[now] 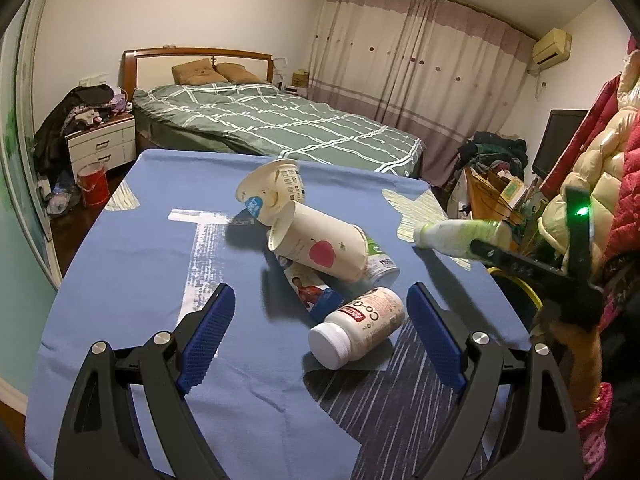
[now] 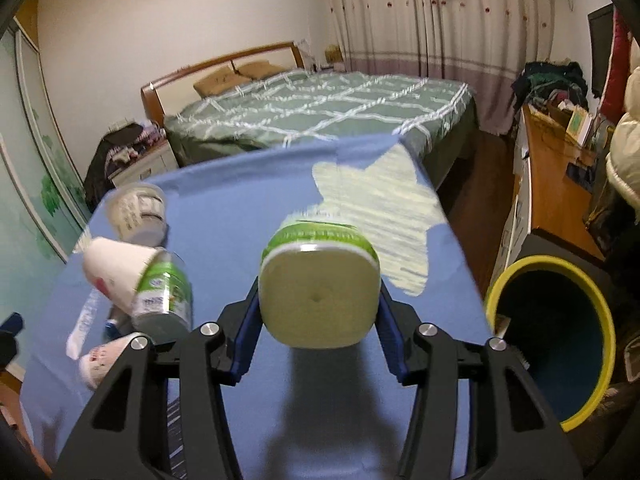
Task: Collect trash
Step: 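Close the right gripper on the green coconut drink bottle and lift it, then carry the green bottle over the bin and open the right gripper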
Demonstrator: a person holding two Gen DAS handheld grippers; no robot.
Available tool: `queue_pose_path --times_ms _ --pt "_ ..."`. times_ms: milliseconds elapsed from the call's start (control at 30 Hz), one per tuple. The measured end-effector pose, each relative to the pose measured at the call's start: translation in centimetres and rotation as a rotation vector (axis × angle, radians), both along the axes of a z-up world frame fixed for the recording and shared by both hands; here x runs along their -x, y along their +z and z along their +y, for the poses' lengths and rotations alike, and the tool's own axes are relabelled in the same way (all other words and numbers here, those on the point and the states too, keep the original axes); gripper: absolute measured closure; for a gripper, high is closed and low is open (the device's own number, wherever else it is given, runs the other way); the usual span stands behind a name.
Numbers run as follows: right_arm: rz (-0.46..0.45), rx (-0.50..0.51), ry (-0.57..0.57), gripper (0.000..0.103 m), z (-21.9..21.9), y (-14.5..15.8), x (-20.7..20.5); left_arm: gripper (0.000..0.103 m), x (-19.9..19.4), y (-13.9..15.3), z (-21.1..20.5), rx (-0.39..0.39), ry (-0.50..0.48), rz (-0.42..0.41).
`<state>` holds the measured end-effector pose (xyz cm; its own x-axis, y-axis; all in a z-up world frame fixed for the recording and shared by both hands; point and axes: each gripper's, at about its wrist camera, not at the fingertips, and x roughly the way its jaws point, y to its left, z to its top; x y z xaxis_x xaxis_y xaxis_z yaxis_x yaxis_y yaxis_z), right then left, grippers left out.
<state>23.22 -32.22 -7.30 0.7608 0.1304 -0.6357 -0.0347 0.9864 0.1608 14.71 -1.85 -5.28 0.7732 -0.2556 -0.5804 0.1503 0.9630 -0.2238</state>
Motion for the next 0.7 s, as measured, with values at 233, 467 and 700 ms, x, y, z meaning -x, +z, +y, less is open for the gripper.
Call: queue_pose_path --times_ms 233,467,700 --pt "-0.057 -0.018 0.018 0.053 -0.4 3.1 2.1 0.016 0.3 0.3 -0.7 0.000 -0.020 -0.008" --pt "-0.052 -0.025 0.032 0.054 -0.5 3.8 3.0 0.016 0.8 0.6 -0.7 -0.001 -0.024 -0.016" --pt "-0.051 -0.058 0.029 0.054 -1.4 3.5 4.0 0.016 0.9 0.5 -0.9 -0.003 -0.027 -0.013"
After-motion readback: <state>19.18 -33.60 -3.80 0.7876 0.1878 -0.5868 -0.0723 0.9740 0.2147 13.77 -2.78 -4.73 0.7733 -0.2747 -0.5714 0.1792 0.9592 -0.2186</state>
